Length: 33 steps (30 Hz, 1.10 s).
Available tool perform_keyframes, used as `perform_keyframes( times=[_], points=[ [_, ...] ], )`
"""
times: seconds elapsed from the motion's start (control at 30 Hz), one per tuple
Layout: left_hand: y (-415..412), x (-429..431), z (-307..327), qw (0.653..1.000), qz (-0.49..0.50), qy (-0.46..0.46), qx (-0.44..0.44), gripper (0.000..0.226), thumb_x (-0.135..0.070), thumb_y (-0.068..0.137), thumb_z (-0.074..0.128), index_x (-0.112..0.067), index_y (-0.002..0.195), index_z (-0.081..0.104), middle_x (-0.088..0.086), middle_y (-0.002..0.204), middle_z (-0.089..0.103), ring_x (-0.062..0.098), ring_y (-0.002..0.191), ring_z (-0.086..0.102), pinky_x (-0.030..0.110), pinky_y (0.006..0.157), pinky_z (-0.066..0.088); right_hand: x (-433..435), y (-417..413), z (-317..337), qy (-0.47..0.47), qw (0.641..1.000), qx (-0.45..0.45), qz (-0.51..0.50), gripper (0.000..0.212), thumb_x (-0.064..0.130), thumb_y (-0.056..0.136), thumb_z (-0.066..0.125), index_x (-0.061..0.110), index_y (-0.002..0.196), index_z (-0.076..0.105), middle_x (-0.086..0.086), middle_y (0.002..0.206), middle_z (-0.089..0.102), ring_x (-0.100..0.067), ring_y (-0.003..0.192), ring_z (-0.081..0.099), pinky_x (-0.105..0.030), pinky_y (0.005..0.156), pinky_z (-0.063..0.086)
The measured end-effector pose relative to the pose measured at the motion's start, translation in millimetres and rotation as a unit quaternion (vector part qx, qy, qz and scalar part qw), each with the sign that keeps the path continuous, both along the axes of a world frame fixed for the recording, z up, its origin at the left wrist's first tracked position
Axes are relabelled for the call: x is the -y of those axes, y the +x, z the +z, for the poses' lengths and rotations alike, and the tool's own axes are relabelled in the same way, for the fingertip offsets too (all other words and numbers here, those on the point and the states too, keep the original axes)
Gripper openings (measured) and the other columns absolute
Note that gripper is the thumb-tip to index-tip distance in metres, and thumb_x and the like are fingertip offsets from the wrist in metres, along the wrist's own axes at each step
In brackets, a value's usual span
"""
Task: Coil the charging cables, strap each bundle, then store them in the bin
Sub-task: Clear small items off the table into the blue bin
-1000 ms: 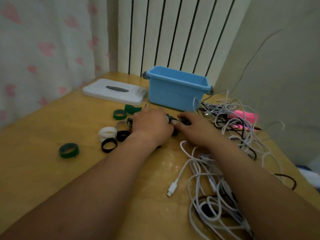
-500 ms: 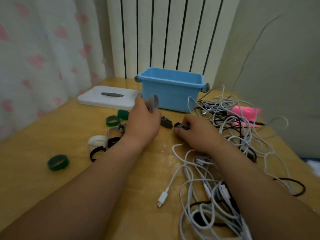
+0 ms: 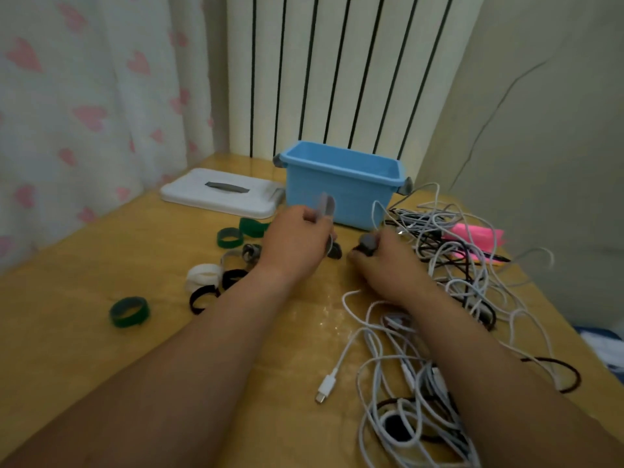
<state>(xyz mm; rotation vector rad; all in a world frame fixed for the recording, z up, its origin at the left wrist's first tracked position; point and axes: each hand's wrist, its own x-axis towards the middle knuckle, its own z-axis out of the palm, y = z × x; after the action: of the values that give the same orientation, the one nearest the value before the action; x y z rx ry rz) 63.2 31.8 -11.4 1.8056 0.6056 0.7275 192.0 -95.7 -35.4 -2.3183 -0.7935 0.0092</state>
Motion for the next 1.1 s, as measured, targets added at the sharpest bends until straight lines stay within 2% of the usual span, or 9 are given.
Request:
perform_keyframes(
  times=[0.1, 0.17, 0.37, 0.53, 0.6, 0.7, 0.83, 1.0, 1.1],
  points=[
    [2, 12, -4, 0.997, -0.040, 0.061, -0.008, 0.024, -0.039, 0.104, 0.066, -0.022, 0.090, 0.077, -0.007, 0.084, 0.077, 0.009, 0.082, 0.071, 0.034, 0.078, 0.059, 5, -5, 10, 0.273, 0.923, -0.270, 0.028, 0.025, 0.028, 0.102, 0.062, 0.009, 0.118, 0.060, -0.021, 0.113, 0.072, -0.025, 0.082, 0.075, -0.035, 0.062, 0.055],
    [8, 24, -10, 0.992, -0.050, 0.118, -0.010, 0.024, -0.039, 0.102, 0.068, -0.019, 0.091, 0.073, -0.006, 0.085, 0.073, 0.011, 0.081, 0.068, 0.033, 0.070, 0.054, 5, -12, 13, 0.336, 0.862, -0.367, 0.096, 0.036, 0.034, 0.106, 0.060, 0.009, 0.131, 0.059, -0.020, 0.123, 0.073, -0.032, 0.100, 0.077, -0.043, 0.071, 0.062],
    [5, 27, -9, 0.961, -0.159, 0.223, -0.042, 0.027, -0.038, 0.100, 0.067, -0.020, 0.120, 0.074, 0.000, 0.110, 0.068, 0.012, 0.101, 0.058, 0.035, 0.085, 0.052, 4, 5, 0, 0.377, 0.858, -0.345, 0.054, 0.045, 0.031, 0.092, 0.081, -0.003, 0.118, 0.066, -0.025, 0.111, 0.076, -0.039, 0.097, 0.076, -0.050, 0.084, 0.062],
    [-2, 11, 4, 0.996, -0.030, 0.069, 0.048, 0.022, -0.030, 0.109, 0.051, -0.029, 0.125, 0.066, -0.005, 0.125, 0.061, 0.011, 0.108, 0.061, 0.032, 0.090, 0.054, 1, 19, 32, 0.368, 0.888, -0.274, -0.005, 0.067, 0.045, 0.083, 0.087, 0.007, 0.131, 0.061, -0.016, 0.114, 0.074, -0.027, 0.090, 0.077, -0.039, 0.070, 0.063],
    [-6, 2, 10, 0.995, 0.051, 0.001, 0.087, 0.014, -0.029, 0.108, 0.051, -0.030, 0.108, 0.065, -0.007, 0.112, 0.064, 0.006, 0.096, 0.061, 0.025, 0.074, 0.047, -5, 29, 63, 0.341, 0.917, -0.205, -0.009, 0.079, 0.059, 0.070, 0.089, 0.018, 0.130, 0.059, -0.009, 0.120, 0.072, -0.027, 0.100, 0.076, -0.046, 0.079, 0.066],
    [-6, -4, 14, 0.982, 0.103, -0.101, 0.125, 0.020, -0.025, 0.108, 0.048, -0.028, 0.103, 0.068, -0.005, 0.102, 0.068, 0.013, 0.091, 0.063, 0.029, 0.069, 0.047, -24, 46, 110, 0.243, 0.970, 0.004, -0.021, 0.059, 0.056, 0.084, 0.080, 0.022, 0.122, 0.051, 0.003, 0.107, 0.065, -0.018, 0.095, 0.070, -0.042, 0.078, 0.061],
    [-2, -5, 15, 0.972, 0.115, -0.157, 0.132, 0.025, -0.019, 0.107, 0.046, -0.029, 0.100, 0.069, -0.010, 0.103, 0.069, 0.013, 0.093, 0.064, 0.030, 0.072, 0.048, -60, 93, 135, 0.096, 0.972, 0.213, 0.004, 0.041, 0.046, 0.096, 0.070, 0.022, 0.119, 0.046, -0.001, 0.105, 0.060, -0.024, 0.087, 0.062, -0.034, 0.072, 0.044],
    [-2, -16, 11, 0.968, 0.134, -0.168, 0.133, 0.024, -0.021, 0.106, 0.047, -0.029, 0.104, 0.070, -0.008, 0.105, 0.070, 0.016, 0.098, 0.066, 0.040, 0.085, 0.058, -90, 134, 128, -0.141, 0.967, 0.210, 0.039, 0.043, 0.045, 0.100, 0.068, 0.022, 0.134, 0.058, -0.010, 0.127, 0.062, -0.032, 0.109, 0.061, -0.036, 0.085, 0.045],
    [-2, -23, 11, 0.965, 0.144, -0.175, 0.132, 0.025, -0.020, 0.106, 0.047, -0.027, 0.104, 0.071, -0.008, 0.106, 0.070, 0.017, 0.100, 0.067, 0.043, 0.087, 0.060, -90, 128, 117, -0.150, 0.966, 0.212, 0.017, 0.027, 0.036, 0.104, 0.061, 0.017, 0.119, 0.074, -0.012, 0.125, 0.069, -0.031, 0.111, 0.062, -0.036, 0.084, 0.045]
  ],
)
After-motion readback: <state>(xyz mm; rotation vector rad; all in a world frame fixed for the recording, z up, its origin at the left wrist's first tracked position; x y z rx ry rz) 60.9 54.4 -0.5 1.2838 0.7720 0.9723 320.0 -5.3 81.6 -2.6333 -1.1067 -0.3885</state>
